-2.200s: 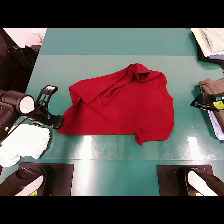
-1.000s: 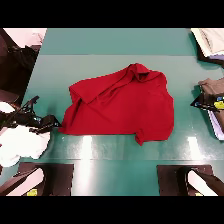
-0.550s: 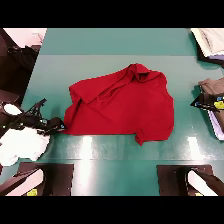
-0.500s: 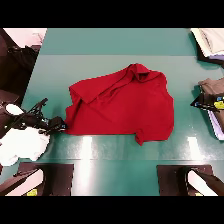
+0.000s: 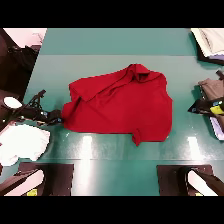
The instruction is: Fold the shirts.
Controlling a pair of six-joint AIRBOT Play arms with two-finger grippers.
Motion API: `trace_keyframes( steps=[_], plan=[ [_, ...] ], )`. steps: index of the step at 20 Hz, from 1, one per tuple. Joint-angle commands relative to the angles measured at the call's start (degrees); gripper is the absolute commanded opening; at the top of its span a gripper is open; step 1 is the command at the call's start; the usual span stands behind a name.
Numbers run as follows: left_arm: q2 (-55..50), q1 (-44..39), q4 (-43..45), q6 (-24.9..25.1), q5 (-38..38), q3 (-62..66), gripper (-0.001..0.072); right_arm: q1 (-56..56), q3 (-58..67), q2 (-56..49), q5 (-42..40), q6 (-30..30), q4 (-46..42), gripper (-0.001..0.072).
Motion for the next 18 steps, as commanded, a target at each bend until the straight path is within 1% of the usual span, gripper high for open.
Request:
trace_keyframes(
  steps=[1,3,6,8,12,14,15,16,17,18],
  plan=[
    [0.87,-0.09,-0.66,-0.04,-2.97,3.91,0.0023,-0.09,-9.27,0.02,-3.80,0.02,2.47,0.0442],
    [2.21,-0.09,-0.66,-0.04,-2.51,4.24,0.0023,-0.13,-16.17,0.02,-8.13,-0.02,8.72,0.0442],
    [3.78,-0.09,-0.61,-0.04,-1.95,4.24,0.0023,-0.02,-23.43,0.00,-15.21,-0.02,14.82,0.0441],
    [4.20,-0.09,-0.85,-0.04,-1.92,4.24,0.0023,-0.02,-26.45,0.02,-18.69,0.00,16.76,0.0441],
    [4.20,-0.09,-0.83,-0.04,-1.92,4.24,0.0023,-0.02,-28.11,0.02,-20.13,0.00,18.16,0.0428],
    [4.20,-0.09,-0.85,-0.04,-1.92,4.24,0.0023,0.00,-28.13,0.02,-20.44,-0.02,18.73,0.0285],
    [4.20,-0.09,-0.90,-0.04,-1.95,4.24,0.0023,0.00,-28.13,0.02,-20.76,-0.07,19.39,0.0271],
    [4.20,-0.09,-0.90,-0.04,-1.95,4.24,0.0023,0.00,-28.13,0.02,-21.07,-0.07,19.63,0.0154],
    [4.20,-0.09,-0.96,-0.04,-2.01,4.24,0.0023,0.00,-28.13,0.02,-21.14,-0.26,19.61,0.0014],
    [4.20,-0.09,-1.09,-0.09,-1.99,4.26,0.0023,-0.02,-27.87,0.04,-21.03,-1.11,19.58,0.0019]
  ],
)
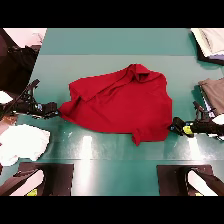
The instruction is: Fold the shirts.
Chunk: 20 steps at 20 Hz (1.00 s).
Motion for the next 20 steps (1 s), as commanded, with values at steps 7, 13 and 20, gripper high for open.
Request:
trace_keyframes(
  steps=[7,13,20],
  plan=[
    [0.07,0.00,-2.38,-0.72,-4.31,26.64,0.0022,0.02,28.83,9.51,-0.61,-1.84,0.76,0.0018],
    [0.07,0.00,-3.80,-3.10,-2.03,65.75,0.0023,0.04,63.28,11.65,-10.78,-2.36,-0.35,0.0018],
    [8.00,0.00,-7.85,-3.52,4.63,80.98,0.0023,0.04,82.68,12.83,-5.18,-2.49,-11.67,0.0017]
  ],
)
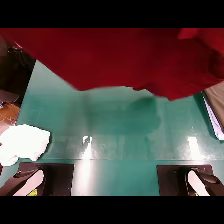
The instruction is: Fold the shirts.
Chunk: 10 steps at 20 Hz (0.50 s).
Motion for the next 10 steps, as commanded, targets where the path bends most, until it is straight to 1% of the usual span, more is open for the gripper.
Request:
trace_keyframes(
  steps=[1,3,6,8,10],
  plan=[
    [5.35,0.00,-2.23,-0.15,4.20,3.85,0.0023,-0.02,8.46,1.20,3.61,-0.04,-6.56,0.0017],
    [8.07,0.00,-4.63,-0.17,3.52,3.82,0.0023,-0.09,10.34,2.62,4.96,-0.04,-8.74,0.0017],
    [9.31,0.00,-10.97,-0.13,1.79,3.32,0.0023,-0.15,12.92,3.91,8.94,0.07,-10.99,0.0016],
    [9.16,0.02,-10.29,-0.17,1.31,0.63,0.0022,-0.15,14.69,1.97,14.88,1.99,-10.99,0.0015],
    [9.05,0.02,-7.63,-1.29,-0.13,-6.51,0.0022,-0.15,14.86,-2.62,23.30,4.68,-10.82,0.0015]
  ],
)
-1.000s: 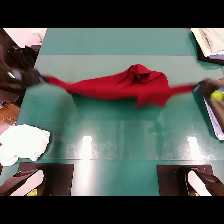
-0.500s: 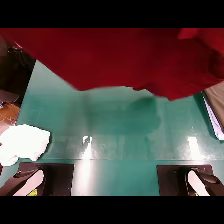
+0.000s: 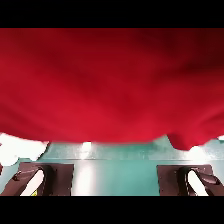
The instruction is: Fold the shirts.
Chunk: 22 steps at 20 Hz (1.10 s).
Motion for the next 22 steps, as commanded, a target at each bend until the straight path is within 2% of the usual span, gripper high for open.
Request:
trace_keyframes(
  steps=[1,5,8,10,12,18,20,22],
  plan=[
    [-0.22,0.00,2.60,-1.97,-3.28,-10.40,0.0022,-0.02,-0.26,-6.01,14.27,4.44,-0.63,0.0015],
    [-7.39,0.00,5.05,-2.40,-10.93,-28.81,0.0022,0.00,-11.76,-18.01,25.33,5.73,-0.66,0.0015],
    [-15.69,0.00,5.70,-2.03,-10.64,-40.72,0.0022,0.04,-19.82,-26.88,25.16,5.75,-0.68,0.0015],
    [-22.71,0.00,5.53,0.68,-7.45,-45.03,0.0022,0.04,-23.17,-33.03,23.41,5.73,-0.66,0.0015],
    [-29.99,-0.79,5.44,3.32,-2.75,-45.44,0.0022,0.17,-24.65,-38.82,19.82,5.68,-0.63,0.0015],
    [-40.39,-8.96,5.07,6.69,24.68,-44.65,0.0022,3.80,-24.72,-47.95,-3.74,5.22,-0.66,0.0016],
    [-41.48,-10.12,5.20,7.02,28.04,-42.42,0.0023,3.91,-24.72,-48.09,-10.03,5.25,-0.59,0.0015],
    [-41.62,-10.47,5.29,10.27,28.94,-40.68,0.0023,3.89,-24.72,-47.71,-12.76,5.25,-0.63,0.0016]
  ],
)
